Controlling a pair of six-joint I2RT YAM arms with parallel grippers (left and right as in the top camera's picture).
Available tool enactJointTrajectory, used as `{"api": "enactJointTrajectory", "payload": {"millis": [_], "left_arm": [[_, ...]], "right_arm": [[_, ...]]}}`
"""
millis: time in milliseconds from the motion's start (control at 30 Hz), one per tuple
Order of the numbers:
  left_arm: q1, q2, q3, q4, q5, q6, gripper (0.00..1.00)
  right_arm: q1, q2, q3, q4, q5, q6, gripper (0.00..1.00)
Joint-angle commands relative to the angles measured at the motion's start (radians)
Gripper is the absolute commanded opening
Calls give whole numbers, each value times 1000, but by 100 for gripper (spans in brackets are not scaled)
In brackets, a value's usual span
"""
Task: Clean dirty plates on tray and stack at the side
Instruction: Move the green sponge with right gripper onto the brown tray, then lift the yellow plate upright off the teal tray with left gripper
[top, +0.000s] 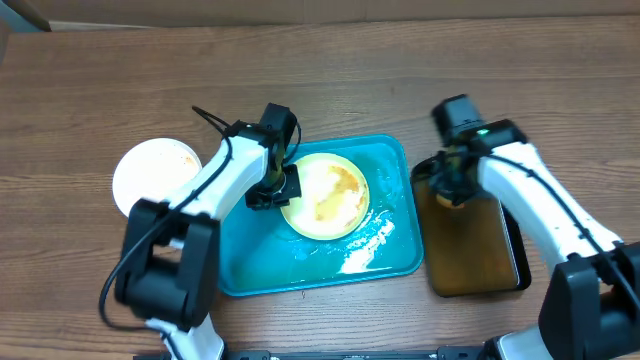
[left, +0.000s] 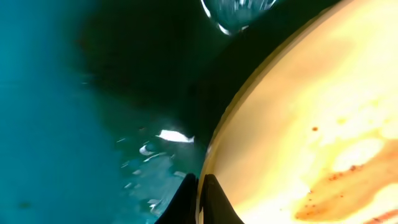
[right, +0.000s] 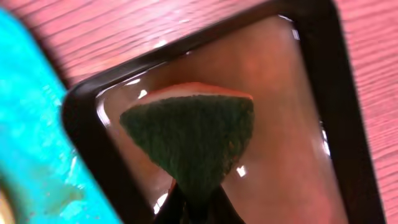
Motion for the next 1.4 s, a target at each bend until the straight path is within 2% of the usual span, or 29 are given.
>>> {"api": "enactJointTrajectory", "payload": {"millis": [0, 233, 533, 767, 967, 1100, 1233, 1367], "left_arm": [[3, -138, 2, -2, -147, -26, 4], [-37, -287, 2, -8, -417, -26, 4], [-158, -333, 2, -13, -787, -1, 4], [-245, -333, 2, 1, -950, 82, 4], [-321, -333, 2, 68, -1003, 312, 4], [-372, -333, 2, 163, -1006, 529, 4], [-425, -333, 2, 215, -878, 828, 4], [-454, -333, 2, 206, -863, 931, 4]], "right_arm": [[-85, -24, 3, 11, -144, -99, 4], [-155, -24, -77, 36, -183, -163, 4], [-154, -24, -185, 163, -244, -187, 4], [-154, -24, -233, 222, -245, -187, 4], [-154, -24, -263, 245, -251, -187, 4], [-154, -24, -263, 246, -251, -187, 4], [-154, -24, -263, 246, -251, -187, 4], [-154, -24, -263, 246, -251, -187, 4]]}}
